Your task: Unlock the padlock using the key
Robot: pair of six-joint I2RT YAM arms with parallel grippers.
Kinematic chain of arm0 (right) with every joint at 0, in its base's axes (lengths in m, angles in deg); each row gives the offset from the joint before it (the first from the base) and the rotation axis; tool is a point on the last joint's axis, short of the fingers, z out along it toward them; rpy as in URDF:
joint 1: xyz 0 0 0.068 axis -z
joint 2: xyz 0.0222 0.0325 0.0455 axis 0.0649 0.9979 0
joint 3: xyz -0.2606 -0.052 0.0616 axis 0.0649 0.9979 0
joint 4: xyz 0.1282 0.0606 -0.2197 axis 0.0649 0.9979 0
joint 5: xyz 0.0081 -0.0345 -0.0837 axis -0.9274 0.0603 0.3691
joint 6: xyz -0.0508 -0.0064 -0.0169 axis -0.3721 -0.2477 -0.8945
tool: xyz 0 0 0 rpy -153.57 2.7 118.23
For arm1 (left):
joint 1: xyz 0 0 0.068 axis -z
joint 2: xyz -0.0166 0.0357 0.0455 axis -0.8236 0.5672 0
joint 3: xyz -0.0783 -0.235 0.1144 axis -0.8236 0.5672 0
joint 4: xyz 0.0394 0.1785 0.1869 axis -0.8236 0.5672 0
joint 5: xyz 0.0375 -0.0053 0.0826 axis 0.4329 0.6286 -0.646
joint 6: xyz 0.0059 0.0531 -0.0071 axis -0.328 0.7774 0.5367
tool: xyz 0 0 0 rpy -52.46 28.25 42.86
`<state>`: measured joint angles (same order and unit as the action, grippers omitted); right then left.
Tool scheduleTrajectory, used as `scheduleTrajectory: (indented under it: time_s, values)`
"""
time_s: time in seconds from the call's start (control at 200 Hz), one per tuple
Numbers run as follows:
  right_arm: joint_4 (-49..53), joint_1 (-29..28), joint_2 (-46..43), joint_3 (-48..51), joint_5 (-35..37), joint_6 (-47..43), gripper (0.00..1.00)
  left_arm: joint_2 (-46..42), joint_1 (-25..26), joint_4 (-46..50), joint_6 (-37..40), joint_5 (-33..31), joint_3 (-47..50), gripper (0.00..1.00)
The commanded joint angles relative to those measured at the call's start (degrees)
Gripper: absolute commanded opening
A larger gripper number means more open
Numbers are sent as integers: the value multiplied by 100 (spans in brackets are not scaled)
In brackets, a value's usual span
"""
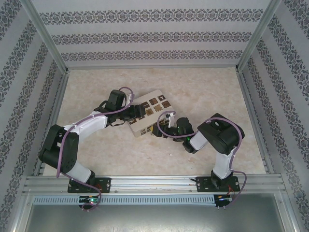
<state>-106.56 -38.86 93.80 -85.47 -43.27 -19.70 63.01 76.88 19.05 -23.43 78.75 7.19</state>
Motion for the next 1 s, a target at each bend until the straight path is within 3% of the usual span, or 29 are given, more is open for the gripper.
scheduleTrajectory:
  time_s: [0.0,0.44,0.994]
  values:
    - [-573,-66,85,-135,-291,-1,55,150,63,-42,95,-21,-25,55]
    - [-594,-33,73,95,-345,-62,39,154,65,-26,68,-21,-22,55]
    - [-725,-11,192,129,-334,100,10,65,66,24,36,-81,36,55]
